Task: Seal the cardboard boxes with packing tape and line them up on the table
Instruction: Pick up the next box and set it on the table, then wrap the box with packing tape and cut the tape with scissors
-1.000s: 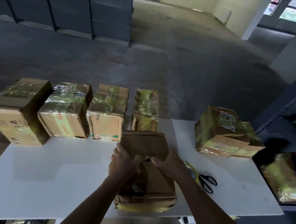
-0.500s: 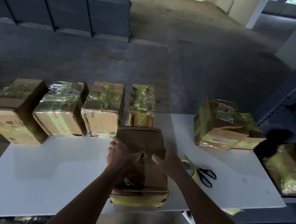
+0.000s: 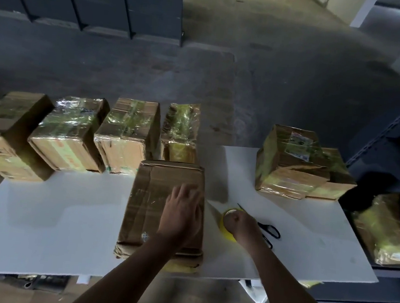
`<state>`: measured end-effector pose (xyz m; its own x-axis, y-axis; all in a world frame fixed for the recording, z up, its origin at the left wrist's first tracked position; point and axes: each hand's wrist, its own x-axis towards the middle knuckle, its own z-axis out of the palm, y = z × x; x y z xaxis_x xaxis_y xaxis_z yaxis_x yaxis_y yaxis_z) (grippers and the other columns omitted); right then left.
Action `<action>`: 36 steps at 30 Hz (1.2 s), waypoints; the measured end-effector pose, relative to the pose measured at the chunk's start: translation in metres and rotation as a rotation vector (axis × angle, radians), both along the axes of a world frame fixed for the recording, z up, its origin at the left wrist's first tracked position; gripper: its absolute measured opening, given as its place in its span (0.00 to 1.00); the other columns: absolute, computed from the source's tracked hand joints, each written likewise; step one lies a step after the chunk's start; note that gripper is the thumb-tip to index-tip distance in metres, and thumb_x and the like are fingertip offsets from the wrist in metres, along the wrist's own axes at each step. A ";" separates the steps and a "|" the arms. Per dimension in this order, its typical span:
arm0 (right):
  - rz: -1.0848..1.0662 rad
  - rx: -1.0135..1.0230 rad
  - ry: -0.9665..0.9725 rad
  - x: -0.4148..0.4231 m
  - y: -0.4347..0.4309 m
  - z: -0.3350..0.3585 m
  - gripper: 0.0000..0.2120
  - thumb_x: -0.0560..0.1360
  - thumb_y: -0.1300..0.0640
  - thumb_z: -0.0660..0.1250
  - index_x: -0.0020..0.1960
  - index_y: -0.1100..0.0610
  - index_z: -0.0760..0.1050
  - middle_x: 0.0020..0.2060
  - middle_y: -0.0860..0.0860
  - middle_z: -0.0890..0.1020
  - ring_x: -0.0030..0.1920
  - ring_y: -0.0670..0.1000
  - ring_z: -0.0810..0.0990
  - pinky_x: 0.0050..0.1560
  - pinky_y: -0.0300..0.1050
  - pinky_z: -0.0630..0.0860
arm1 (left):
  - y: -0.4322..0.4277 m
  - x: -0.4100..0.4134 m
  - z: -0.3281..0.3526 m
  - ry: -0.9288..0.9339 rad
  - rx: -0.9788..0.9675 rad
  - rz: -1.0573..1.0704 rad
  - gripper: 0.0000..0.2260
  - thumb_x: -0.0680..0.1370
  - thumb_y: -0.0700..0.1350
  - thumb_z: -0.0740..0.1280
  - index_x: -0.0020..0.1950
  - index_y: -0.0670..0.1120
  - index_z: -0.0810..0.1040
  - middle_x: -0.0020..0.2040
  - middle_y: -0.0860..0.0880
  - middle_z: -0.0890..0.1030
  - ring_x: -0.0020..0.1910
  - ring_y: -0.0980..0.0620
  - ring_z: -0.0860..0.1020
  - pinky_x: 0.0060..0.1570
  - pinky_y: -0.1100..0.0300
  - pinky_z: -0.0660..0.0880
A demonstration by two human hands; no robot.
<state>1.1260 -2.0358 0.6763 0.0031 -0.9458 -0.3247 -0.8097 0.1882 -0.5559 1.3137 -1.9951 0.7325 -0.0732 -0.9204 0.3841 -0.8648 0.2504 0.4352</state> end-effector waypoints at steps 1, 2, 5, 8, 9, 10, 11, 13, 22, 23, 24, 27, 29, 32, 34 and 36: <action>0.011 -0.019 0.067 -0.010 0.001 -0.007 0.10 0.78 0.56 0.61 0.49 0.59 0.79 0.45 0.57 0.82 0.50 0.59 0.80 0.45 0.45 0.73 | 0.000 -0.008 0.001 0.036 0.020 -0.018 0.11 0.73 0.41 0.59 0.50 0.44 0.79 0.49 0.44 0.79 0.45 0.43 0.77 0.38 0.55 0.74; 0.022 -0.013 0.122 -0.020 0.001 -0.014 0.12 0.78 0.56 0.60 0.54 0.59 0.79 0.50 0.58 0.82 0.52 0.59 0.80 0.47 0.46 0.75 | 0.000 -0.015 0.002 0.073 0.044 -0.024 0.09 0.73 0.39 0.61 0.49 0.44 0.79 0.48 0.45 0.78 0.43 0.44 0.77 0.37 0.57 0.72; 0.048 0.123 0.189 -0.038 0.000 -0.033 0.14 0.80 0.55 0.56 0.59 0.59 0.76 0.50 0.60 0.82 0.49 0.58 0.82 0.45 0.45 0.76 | 0.002 -0.032 0.005 0.138 0.119 -0.018 0.08 0.74 0.38 0.62 0.47 0.44 0.79 0.46 0.46 0.78 0.41 0.45 0.78 0.33 0.57 0.71; 0.028 0.186 0.139 -0.043 -0.004 -0.046 0.15 0.81 0.53 0.54 0.59 0.55 0.78 0.46 0.57 0.84 0.44 0.56 0.83 0.43 0.44 0.80 | 0.003 -0.042 0.004 0.140 0.168 0.017 0.07 0.76 0.37 0.63 0.48 0.45 0.80 0.46 0.47 0.78 0.42 0.47 0.78 0.34 0.58 0.70; 0.027 0.183 0.134 -0.043 -0.004 -0.048 0.16 0.81 0.54 0.54 0.59 0.57 0.77 0.48 0.57 0.83 0.47 0.56 0.83 0.47 0.45 0.80 | 0.003 -0.044 0.004 0.147 0.175 0.046 0.06 0.76 0.37 0.64 0.47 0.45 0.80 0.46 0.47 0.78 0.42 0.47 0.77 0.34 0.59 0.69; 0.048 0.176 0.148 -0.043 -0.006 -0.051 0.16 0.81 0.55 0.55 0.59 0.59 0.77 0.51 0.58 0.82 0.51 0.57 0.81 0.50 0.45 0.78 | 0.002 -0.044 0.004 0.158 0.186 0.081 0.06 0.76 0.37 0.64 0.47 0.45 0.80 0.46 0.48 0.78 0.42 0.48 0.77 0.35 0.60 0.67; 0.065 0.156 0.153 -0.043 -0.006 -0.052 0.16 0.80 0.56 0.55 0.60 0.62 0.76 0.53 0.59 0.80 0.54 0.57 0.80 0.52 0.45 0.77 | 0.002 -0.044 0.004 0.172 0.192 0.113 0.07 0.76 0.37 0.65 0.47 0.46 0.80 0.46 0.48 0.79 0.42 0.48 0.77 0.36 0.60 0.66; 0.069 0.073 0.183 -0.045 -0.008 -0.051 0.15 0.80 0.58 0.57 0.57 0.66 0.77 0.52 0.61 0.80 0.55 0.58 0.80 0.49 0.45 0.76 | 0.001 -0.042 0.004 0.228 0.201 0.151 0.07 0.74 0.36 0.66 0.46 0.46 0.80 0.44 0.48 0.79 0.42 0.48 0.77 0.36 0.59 0.69; 0.141 -0.365 -0.084 -0.036 -0.030 -0.008 0.06 0.70 0.64 0.71 0.47 0.61 0.81 0.41 0.57 0.84 0.43 0.57 0.82 0.39 0.39 0.68 | -0.018 -0.019 0.017 0.522 0.210 0.267 0.10 0.72 0.31 0.65 0.45 0.45 0.80 0.41 0.52 0.80 0.41 0.52 0.78 0.39 0.65 0.69; 0.163 -0.437 -0.073 -0.033 -0.034 -0.002 0.07 0.69 0.65 0.72 0.47 0.60 0.81 0.40 0.57 0.84 0.42 0.58 0.82 0.40 0.39 0.68 | -0.021 -0.014 0.021 0.537 0.198 0.267 0.11 0.72 0.30 0.65 0.45 0.45 0.80 0.41 0.53 0.80 0.41 0.52 0.78 0.40 0.65 0.69; 0.186 -0.506 -0.067 -0.028 -0.036 0.005 0.08 0.68 0.66 0.71 0.47 0.59 0.82 0.39 0.56 0.83 0.40 0.57 0.82 0.39 0.38 0.69 | -0.025 -0.008 0.025 0.549 0.185 0.266 0.12 0.72 0.31 0.64 0.46 0.46 0.80 0.42 0.53 0.80 0.42 0.52 0.78 0.41 0.65 0.69; 0.296 -0.705 -0.084 -0.013 -0.038 0.030 0.08 0.70 0.61 0.65 0.45 0.55 0.82 0.40 0.51 0.83 0.40 0.51 0.81 0.39 0.38 0.74 | -0.036 0.009 0.039 0.544 0.116 0.195 0.11 0.74 0.35 0.63 0.51 0.46 0.82 0.46 0.53 0.82 0.45 0.54 0.79 0.41 0.68 0.70; 0.369 -0.770 -0.092 -0.002 -0.038 0.048 0.11 0.70 0.58 0.61 0.46 0.55 0.82 0.42 0.49 0.83 0.42 0.48 0.81 0.40 0.39 0.76 | -0.040 0.019 0.051 0.546 0.093 0.106 0.14 0.75 0.34 0.62 0.54 0.46 0.82 0.49 0.53 0.82 0.46 0.57 0.79 0.43 0.74 0.70; 0.458 -0.821 -0.068 0.014 -0.035 0.066 0.12 0.70 0.57 0.60 0.48 0.54 0.80 0.45 0.48 0.83 0.42 0.48 0.82 0.37 0.41 0.79 | -0.041 0.030 0.065 0.500 0.061 -0.083 0.19 0.72 0.35 0.57 0.56 0.44 0.82 0.53 0.53 0.80 0.51 0.62 0.77 0.49 0.76 0.69; 0.484 -0.839 -0.064 0.024 -0.034 0.072 0.12 0.71 0.57 0.60 0.49 0.54 0.80 0.46 0.49 0.83 0.42 0.49 0.82 0.36 0.44 0.80 | -0.042 0.039 0.066 0.442 0.076 -0.186 0.21 0.70 0.36 0.56 0.56 0.43 0.82 0.55 0.52 0.80 0.54 0.64 0.76 0.53 0.74 0.69; 0.496 -0.855 -0.055 0.032 -0.034 0.076 0.12 0.72 0.56 0.60 0.49 0.55 0.81 0.46 0.49 0.83 0.43 0.49 0.82 0.37 0.44 0.80 | -0.041 0.047 0.061 0.375 0.109 -0.235 0.20 0.71 0.39 0.57 0.57 0.46 0.83 0.58 0.53 0.80 0.57 0.60 0.76 0.55 0.67 0.72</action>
<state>1.1578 -2.0702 0.7523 0.4567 -0.7496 0.4791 -0.6573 -0.6472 -0.3861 1.3605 -2.0364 0.7937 -0.1594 -0.9320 0.3254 -0.5675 0.3563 0.7423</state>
